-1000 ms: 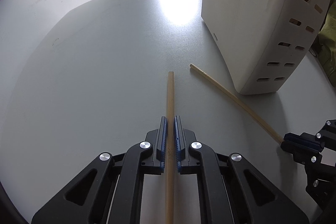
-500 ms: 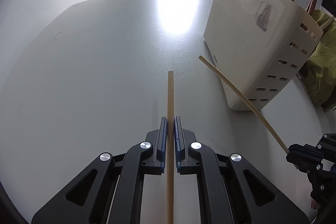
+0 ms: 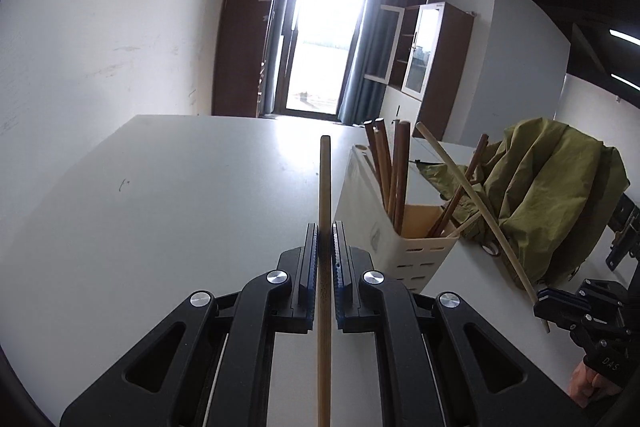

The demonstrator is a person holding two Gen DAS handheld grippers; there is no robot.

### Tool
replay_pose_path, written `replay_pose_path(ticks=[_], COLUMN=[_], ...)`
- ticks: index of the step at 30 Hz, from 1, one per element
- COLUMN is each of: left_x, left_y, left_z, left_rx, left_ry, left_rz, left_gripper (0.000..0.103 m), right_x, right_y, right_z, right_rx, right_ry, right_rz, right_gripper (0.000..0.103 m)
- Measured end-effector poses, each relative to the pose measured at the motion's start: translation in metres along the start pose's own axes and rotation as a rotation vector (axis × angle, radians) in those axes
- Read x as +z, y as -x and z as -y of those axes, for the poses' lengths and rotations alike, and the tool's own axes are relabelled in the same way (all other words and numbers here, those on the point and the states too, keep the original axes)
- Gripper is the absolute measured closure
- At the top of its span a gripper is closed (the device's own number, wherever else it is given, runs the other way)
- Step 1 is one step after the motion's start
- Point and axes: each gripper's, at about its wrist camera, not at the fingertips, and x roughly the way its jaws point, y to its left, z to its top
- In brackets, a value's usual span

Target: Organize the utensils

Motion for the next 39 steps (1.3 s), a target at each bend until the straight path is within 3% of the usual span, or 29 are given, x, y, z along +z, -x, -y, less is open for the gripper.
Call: replay_pose_path(ticks=[8, 14, 17, 22, 26, 30, 31, 32, 34, 37, 39], left_x=[0.055, 0.095, 0.1, 0.099, 0.096, 0.075, 0.064, 0.05, 0.018, -0.032, -0.074], left_y=[-0.01, 0.003, -0.006, -0.048, -0.074, -0.05, -0.041, -0.032, -0.018, -0.003, 0.008], left_z=[0.028, 0.03, 0.033, 0.034, 0.035, 0.02, 0.016, 0.012, 0.008, 0.011, 0.028], left_rx=[-0.077, -0.172, -0.198, -0.231, -0.213, -0.222, -0.218, -0.211, -0.206, -0.329, -0.45], left_ry=[-0.019, 0.015, 0.071, 0.142, 0.144, 0.088, 0.058, 0.018, -0.07, -0.248, -0.38], left_rz=[0.109, 0.27, 0.429, 0.468, 0.412, 0.362, 0.346, 0.32, 0.259, 0.064, -0.082], left_gripper=[0.097, 0.096, 0.096, 0.099, 0.101, 0.097, 0.078, 0.049, 0.031, 0.026, 0.02], right_x=[0.022, 0.018, 0.014, 0.006, 0.002, -0.01, -0.013, -0.015, -0.018, -0.018, -0.016], right_y=[0.002, 0.008, 0.011, 0.011, 0.011, 0.006, 0.006, 0.006, 0.007, 0.006, 0.007], right_z=[0.021, 0.044, 0.046, 0.061, 0.073, 0.07, 0.069, 0.068, 0.071, 0.066, 0.062], right_rx=[-0.106, -0.153, -0.154, -0.15, -0.128, -0.094, -0.088, -0.085, -0.074, -0.067, -0.071], right_ry=[0.044, 0.01, -0.014, -0.044, -0.07, -0.049, -0.046, -0.045, -0.06, -0.04, -0.029], right_rz=[-0.047, -0.027, -0.017, -0.003, 0.002, -0.031, -0.032, -0.027, -0.017, -0.034, -0.045], right_gripper=[0.098, 0.098, 0.098, 0.098, 0.098, 0.098, 0.098, 0.098, 0.098, 0.098, 0.098])
